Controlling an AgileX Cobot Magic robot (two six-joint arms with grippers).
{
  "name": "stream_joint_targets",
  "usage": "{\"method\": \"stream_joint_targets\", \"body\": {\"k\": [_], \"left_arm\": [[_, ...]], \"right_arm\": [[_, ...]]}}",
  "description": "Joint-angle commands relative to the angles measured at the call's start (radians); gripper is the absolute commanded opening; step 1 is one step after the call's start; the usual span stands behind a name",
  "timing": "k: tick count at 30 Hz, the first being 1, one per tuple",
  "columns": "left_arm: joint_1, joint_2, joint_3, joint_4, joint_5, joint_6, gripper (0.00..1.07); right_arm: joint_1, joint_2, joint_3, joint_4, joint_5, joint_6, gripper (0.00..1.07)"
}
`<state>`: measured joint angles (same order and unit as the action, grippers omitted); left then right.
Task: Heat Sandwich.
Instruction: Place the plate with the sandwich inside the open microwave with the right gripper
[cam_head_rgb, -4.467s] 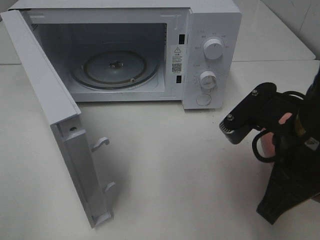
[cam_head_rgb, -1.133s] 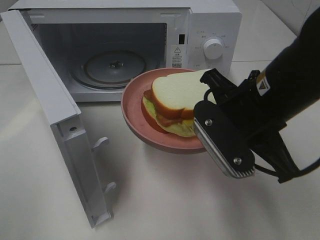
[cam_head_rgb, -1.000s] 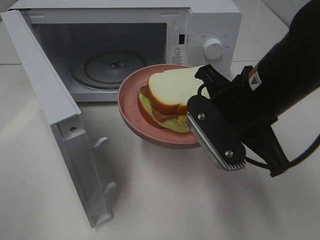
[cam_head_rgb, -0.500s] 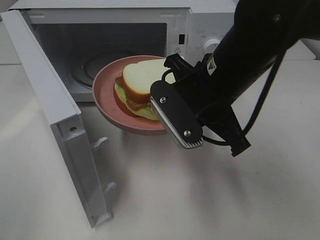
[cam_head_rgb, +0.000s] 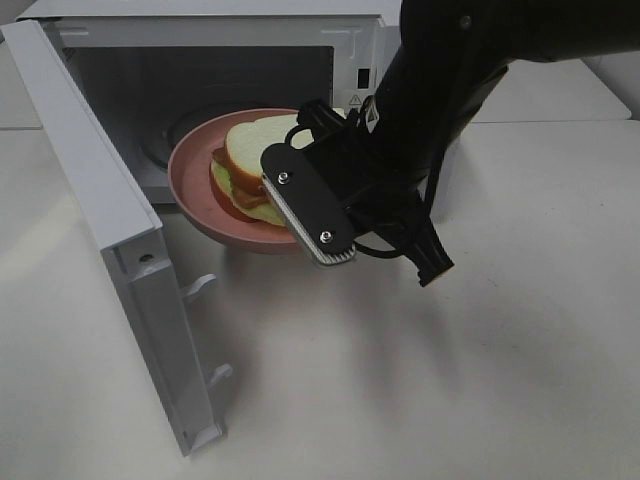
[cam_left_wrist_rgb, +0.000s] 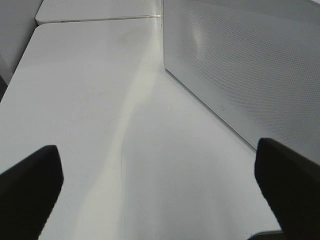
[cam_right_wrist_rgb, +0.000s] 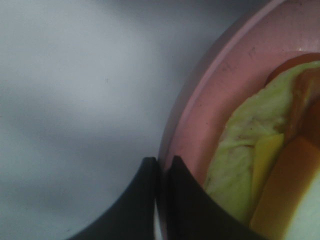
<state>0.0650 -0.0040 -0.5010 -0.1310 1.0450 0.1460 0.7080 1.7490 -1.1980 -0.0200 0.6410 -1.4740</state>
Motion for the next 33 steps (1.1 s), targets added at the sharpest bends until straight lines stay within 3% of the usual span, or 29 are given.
{"method": "stream_joint_targets", "body": {"k": [1, 33], "left_arm": [[-0.006, -0.023, 0.003, -0.008, -0.013, 0.0, 1.01], [-0.006, -0.023, 0.003, -0.008, -0.013, 0.0, 1.01]], "right_arm": [[0.004, 0.016, -0.033, 0.003, 0.003, -0.008, 0.0], [0.004, 0.292, -0.417, -0.006, 0.106, 0.084, 0.01]]}}
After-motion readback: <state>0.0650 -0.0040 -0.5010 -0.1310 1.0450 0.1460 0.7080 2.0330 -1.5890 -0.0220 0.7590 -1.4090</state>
